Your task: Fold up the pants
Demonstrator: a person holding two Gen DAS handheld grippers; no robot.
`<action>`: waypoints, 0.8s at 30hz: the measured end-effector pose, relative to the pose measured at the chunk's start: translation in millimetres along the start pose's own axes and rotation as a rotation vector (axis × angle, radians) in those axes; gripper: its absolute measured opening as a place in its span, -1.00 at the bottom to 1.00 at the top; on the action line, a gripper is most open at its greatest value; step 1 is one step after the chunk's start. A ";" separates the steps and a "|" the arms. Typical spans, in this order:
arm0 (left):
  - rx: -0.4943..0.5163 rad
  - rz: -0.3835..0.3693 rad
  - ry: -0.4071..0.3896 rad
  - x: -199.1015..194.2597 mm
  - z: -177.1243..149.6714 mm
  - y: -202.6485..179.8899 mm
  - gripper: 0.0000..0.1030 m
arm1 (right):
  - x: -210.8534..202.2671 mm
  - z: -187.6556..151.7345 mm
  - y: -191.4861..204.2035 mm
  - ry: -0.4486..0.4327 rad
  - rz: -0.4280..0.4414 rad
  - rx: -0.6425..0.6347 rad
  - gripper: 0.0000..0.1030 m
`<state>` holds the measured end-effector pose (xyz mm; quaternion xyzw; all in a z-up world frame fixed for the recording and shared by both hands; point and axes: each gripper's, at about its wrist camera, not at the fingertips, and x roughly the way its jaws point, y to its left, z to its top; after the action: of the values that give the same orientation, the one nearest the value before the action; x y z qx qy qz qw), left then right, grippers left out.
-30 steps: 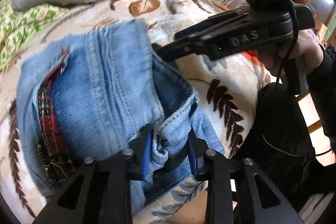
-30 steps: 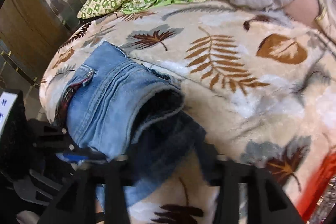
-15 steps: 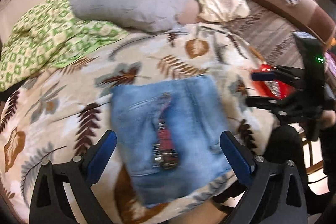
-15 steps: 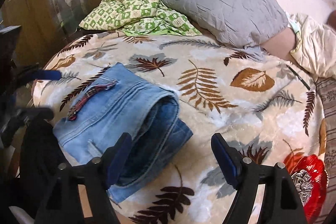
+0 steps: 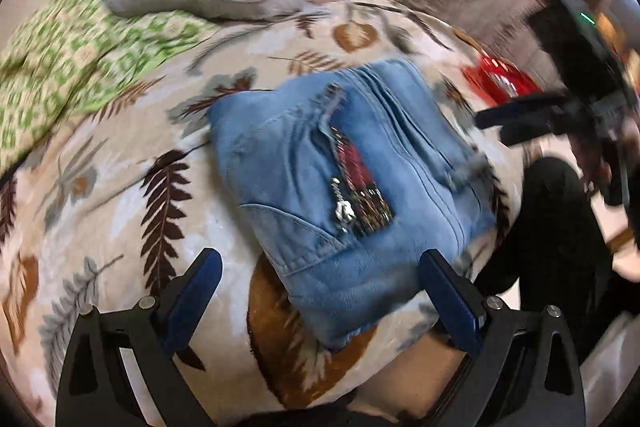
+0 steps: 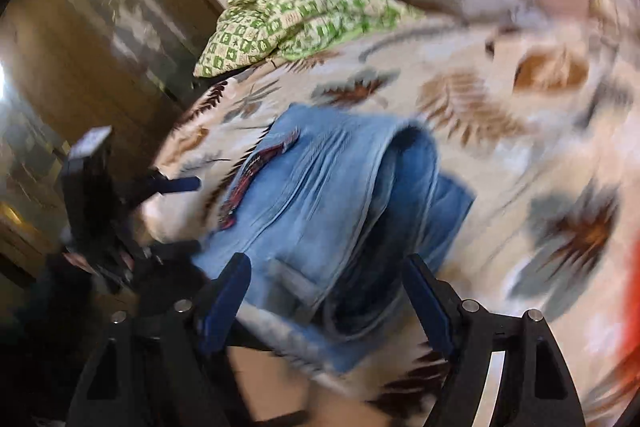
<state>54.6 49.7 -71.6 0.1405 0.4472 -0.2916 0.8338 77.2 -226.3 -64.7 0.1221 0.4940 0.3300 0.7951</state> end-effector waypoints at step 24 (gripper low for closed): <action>0.162 0.000 0.096 18.4 10.8 -17.6 -0.41 | 45.8 -5.0 -6.9 0.023 0.278 0.107 -0.50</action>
<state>59.0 23.9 -80.4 0.2213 0.4617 -0.3199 0.7972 89.2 -202.6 -103.0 0.2277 0.4982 0.4115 0.7284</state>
